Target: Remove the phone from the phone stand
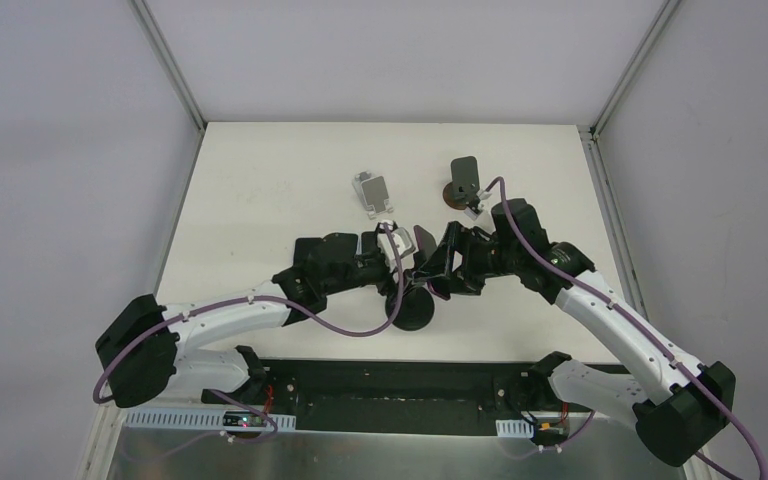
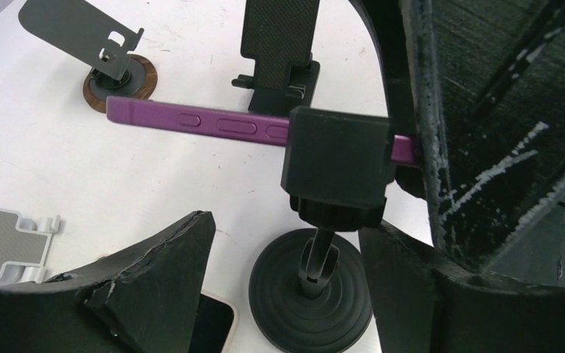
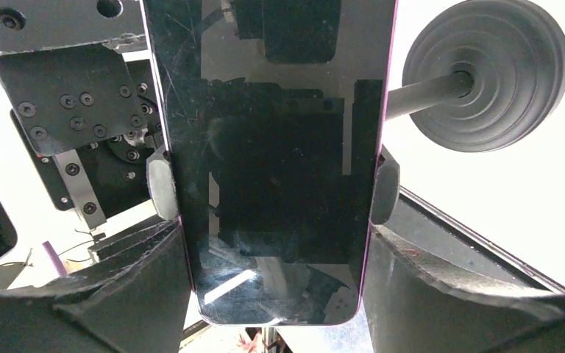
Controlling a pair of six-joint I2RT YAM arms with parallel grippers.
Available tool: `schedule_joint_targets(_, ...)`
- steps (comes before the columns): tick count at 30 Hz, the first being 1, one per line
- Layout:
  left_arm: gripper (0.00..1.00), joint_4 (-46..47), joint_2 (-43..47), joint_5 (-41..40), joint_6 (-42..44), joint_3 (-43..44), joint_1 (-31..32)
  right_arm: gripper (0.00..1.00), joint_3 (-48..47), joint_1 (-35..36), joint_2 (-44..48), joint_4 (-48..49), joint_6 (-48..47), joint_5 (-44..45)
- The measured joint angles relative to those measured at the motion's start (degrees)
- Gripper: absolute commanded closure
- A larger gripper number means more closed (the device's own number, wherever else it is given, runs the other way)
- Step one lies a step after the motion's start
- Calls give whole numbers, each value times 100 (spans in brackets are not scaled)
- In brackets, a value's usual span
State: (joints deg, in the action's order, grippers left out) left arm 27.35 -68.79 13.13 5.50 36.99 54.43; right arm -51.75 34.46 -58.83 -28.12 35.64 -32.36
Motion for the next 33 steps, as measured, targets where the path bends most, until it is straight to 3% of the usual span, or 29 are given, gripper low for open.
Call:
schedule_joint_targets(4, 42, 72, -131, 13, 4, 50, 0, 93, 9, -9, 0, 33, 22, -7)
schedule_joint_targets(9, 66, 74, -227, 35, -9, 74, 0, 97, 44, -13, 4, 92, 59, -17)
schedule_joint_targets(10, 73, 66, -236, 57, -13, 90, -2, 98, 66, -7, 9, 127, 83, -26)
schedule_joint_targets(12, 100, 70, -236, 149, -15, 90, 0, 99, 85, -9, 24, 168, 118, -17)
schedule_joint_targets(22, 100, 63, -201, 765, -114, 90, 22, 98, 662, 20, 651, 728, -9, 140)
schedule_joint_targets(33, 100, -188, 317, 1585, -575, 87, -131, 92, 807, 50, 863, 1338, -1145, -490)
